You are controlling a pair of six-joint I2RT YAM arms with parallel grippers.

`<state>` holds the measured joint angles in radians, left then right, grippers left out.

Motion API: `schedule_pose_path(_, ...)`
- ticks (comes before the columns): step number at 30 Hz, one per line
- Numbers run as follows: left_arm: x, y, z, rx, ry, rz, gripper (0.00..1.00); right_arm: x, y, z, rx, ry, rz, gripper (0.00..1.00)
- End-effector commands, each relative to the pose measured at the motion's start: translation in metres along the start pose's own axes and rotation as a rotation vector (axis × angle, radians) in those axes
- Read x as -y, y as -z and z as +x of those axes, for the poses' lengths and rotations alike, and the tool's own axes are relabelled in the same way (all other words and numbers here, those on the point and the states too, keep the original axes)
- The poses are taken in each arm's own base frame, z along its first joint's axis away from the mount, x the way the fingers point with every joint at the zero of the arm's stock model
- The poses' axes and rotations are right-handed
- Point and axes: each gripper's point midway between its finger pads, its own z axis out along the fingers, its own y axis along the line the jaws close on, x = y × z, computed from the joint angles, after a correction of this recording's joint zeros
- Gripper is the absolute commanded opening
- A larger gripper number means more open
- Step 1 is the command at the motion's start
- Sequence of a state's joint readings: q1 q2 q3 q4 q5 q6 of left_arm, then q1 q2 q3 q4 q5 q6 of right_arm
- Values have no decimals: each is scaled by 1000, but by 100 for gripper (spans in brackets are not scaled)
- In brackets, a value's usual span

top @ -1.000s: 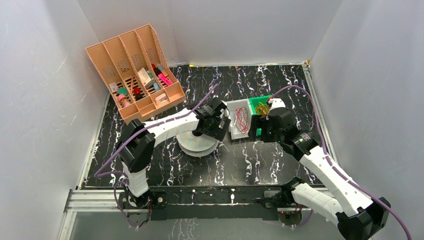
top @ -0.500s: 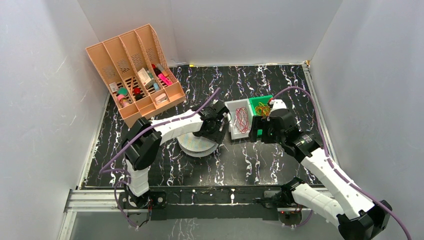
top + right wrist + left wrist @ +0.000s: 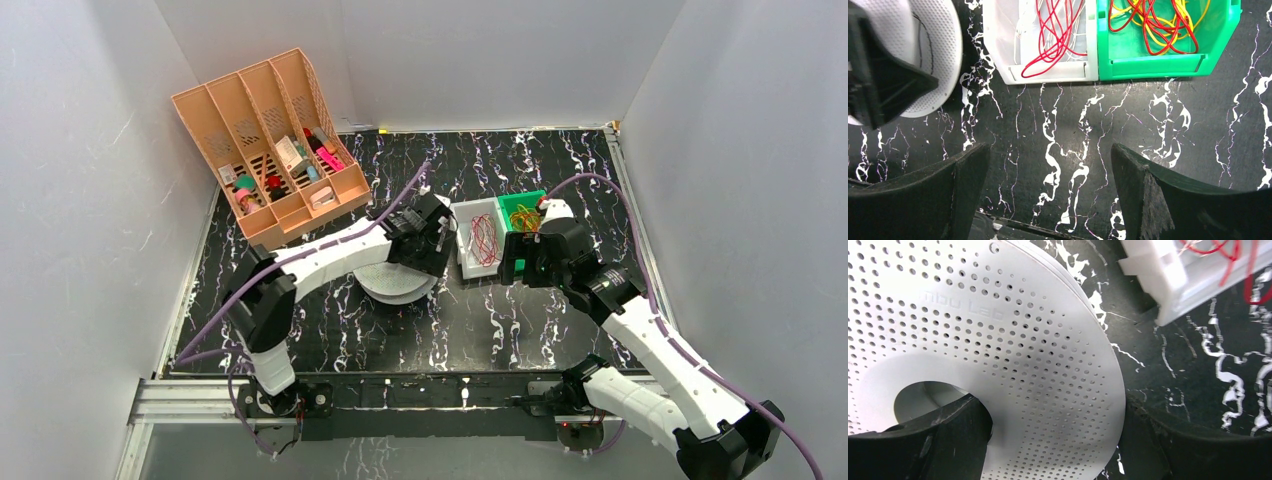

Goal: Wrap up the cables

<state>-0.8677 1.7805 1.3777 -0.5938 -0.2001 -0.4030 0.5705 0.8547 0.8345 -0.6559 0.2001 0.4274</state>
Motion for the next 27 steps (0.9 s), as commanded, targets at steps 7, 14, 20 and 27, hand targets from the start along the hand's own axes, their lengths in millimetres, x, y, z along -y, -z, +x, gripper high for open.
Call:
schedule_pose_path(7, -10, 96, -58, 251, 217, 251, 0, -12, 18, -34, 84, -21, -35, 98)
schedule_pose_path(14, -21, 127, -62, 350, 449, 503, 0, -15, 21, -40, 85, -21, -38, 98)
schedule_pose_path(20, -11, 140, -62, 408, 621, 729, 0, -17, 20, -44, 82, -20, -38, 98)
schedule_pose_path(27, -5, 138, -64, 407, 756, 948, 0, -20, 17, -47, 76, -12, -41, 98)
